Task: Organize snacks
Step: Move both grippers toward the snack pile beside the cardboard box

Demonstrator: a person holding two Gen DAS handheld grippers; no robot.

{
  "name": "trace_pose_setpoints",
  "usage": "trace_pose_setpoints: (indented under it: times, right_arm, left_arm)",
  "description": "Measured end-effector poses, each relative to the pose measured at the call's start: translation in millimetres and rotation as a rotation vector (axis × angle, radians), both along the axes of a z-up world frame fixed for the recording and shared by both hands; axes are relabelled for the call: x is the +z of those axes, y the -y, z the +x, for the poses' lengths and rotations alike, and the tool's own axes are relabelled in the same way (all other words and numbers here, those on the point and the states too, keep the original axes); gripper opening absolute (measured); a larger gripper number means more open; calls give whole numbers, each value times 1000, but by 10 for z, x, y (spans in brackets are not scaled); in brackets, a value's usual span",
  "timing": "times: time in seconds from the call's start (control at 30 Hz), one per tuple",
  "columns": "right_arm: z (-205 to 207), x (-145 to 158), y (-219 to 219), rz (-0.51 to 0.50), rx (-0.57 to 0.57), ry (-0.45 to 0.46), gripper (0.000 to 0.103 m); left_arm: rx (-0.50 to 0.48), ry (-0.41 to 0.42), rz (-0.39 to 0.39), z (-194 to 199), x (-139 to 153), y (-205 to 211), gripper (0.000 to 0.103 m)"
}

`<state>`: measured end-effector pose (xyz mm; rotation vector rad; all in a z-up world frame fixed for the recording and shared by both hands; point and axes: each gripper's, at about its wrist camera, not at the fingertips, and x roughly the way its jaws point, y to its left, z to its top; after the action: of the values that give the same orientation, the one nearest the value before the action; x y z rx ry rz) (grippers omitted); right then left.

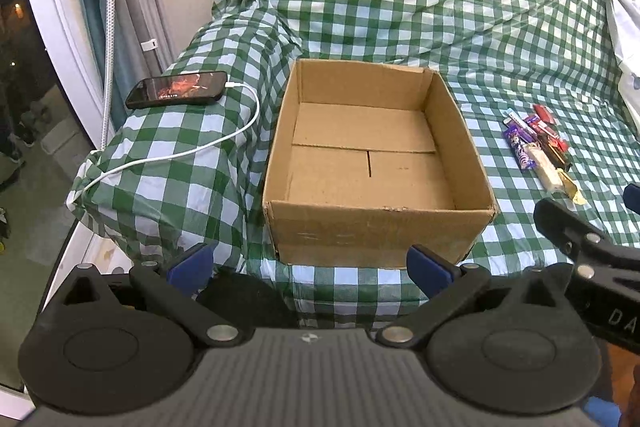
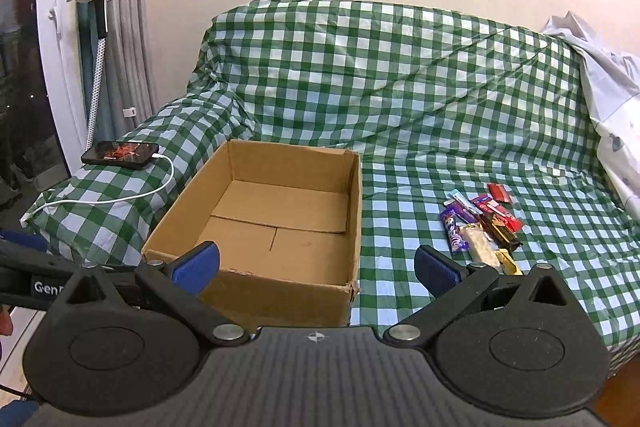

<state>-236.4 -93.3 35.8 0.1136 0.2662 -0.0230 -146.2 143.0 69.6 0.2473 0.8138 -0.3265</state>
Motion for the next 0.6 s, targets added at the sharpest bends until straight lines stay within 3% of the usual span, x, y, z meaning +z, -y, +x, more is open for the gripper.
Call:
trace_pose_setpoints:
  times: [0.07,0.17,0.3,0.4,0.47,0.6]
  right_arm:
    - [-60,7,-87,26,-5,-4,103]
    - [277,231,-453,17,-133,-87,103]
    - [621,456,-567,31,-149,-119,103]
    - [760,428,-685,20,-184,-138,103]
    - [551,308,-665,24,-218,-182,103]
    - [335,122,-751,19,-218,-181,103]
  left_arm:
    - [-4,-5,13,-15,-39,14,103]
    - [-6,-6,19,4,-61,-7,103]
    - [-3,-16,20,24,-93,-14,103]
    - [-8,-17,19,22,-105,-26,103]
    - [-8,-22,21,27,-121,-31,103]
    - [-8,-30,23,38,-143,-32,103]
